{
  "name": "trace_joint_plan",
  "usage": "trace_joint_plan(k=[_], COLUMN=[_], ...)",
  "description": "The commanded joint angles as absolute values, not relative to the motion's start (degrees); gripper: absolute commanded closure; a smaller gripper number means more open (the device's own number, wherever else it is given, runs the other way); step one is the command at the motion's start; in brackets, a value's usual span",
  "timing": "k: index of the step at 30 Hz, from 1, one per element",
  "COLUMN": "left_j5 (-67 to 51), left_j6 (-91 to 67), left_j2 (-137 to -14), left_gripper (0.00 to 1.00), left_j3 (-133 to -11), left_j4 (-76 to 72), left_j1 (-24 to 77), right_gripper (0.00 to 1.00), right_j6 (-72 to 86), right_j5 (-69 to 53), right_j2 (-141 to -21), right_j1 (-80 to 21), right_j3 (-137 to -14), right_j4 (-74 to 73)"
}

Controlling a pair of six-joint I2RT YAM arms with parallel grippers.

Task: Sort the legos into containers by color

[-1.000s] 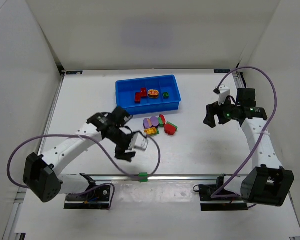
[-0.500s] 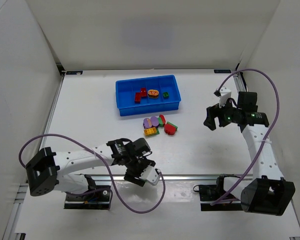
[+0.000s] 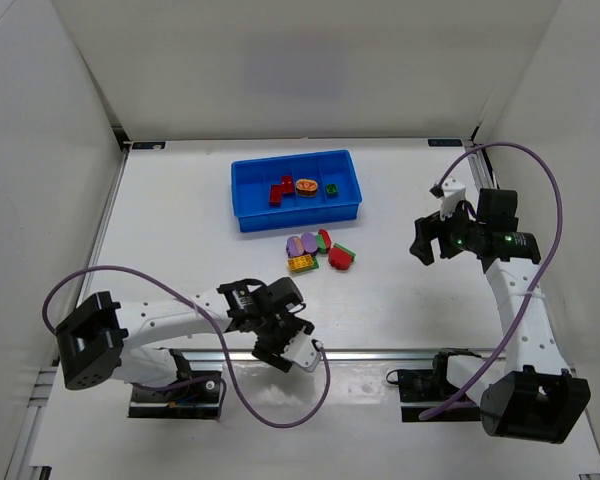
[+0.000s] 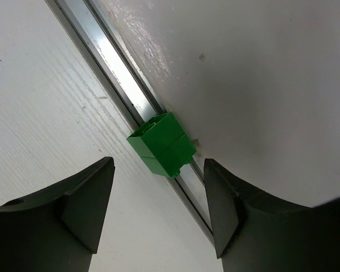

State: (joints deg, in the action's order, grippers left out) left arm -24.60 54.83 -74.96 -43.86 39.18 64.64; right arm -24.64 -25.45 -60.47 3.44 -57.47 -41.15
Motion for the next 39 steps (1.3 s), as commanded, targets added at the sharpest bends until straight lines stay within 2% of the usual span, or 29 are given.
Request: trace_joint_plan(k=[1,30,33,36,39], left_j5=[-27.15,-28.39,-28.91,-29.27,-29.27], left_j6=[55.99,44.21,43.33,42.63,41.31], left_j2=[-75.67,-85.86,-86.05,-85.7,-84.73], left_gripper=[0.25,0.3,0.38,0.56,0.67], left_j3=[-43.68,-47.46,-47.9,-47.81,-47.99], left_j4=[38.41,38.06,38.14,38.23,38.14], left_j1=[64.86,63.46,62.84,61.97,60.56], right_gripper=[0.1,0.1,0.1,0.1,0.1], right_j6=[-25.05,-25.14,-25.05,-24.87,-24.87], right_j5=[-25.05,-24.52,-24.61,-24.7,-25.05], right_j2=[-59.41,-57.83,-57.57,-57.66,-58.01], right_j1=[3.87,5.45,5.54,5.71,5.63], right_j3=[-57.31,-54.23,-53.88,-54.05,-54.58], right_j4=[-41.75,-41.92,-41.92,-41.75,-41.66])
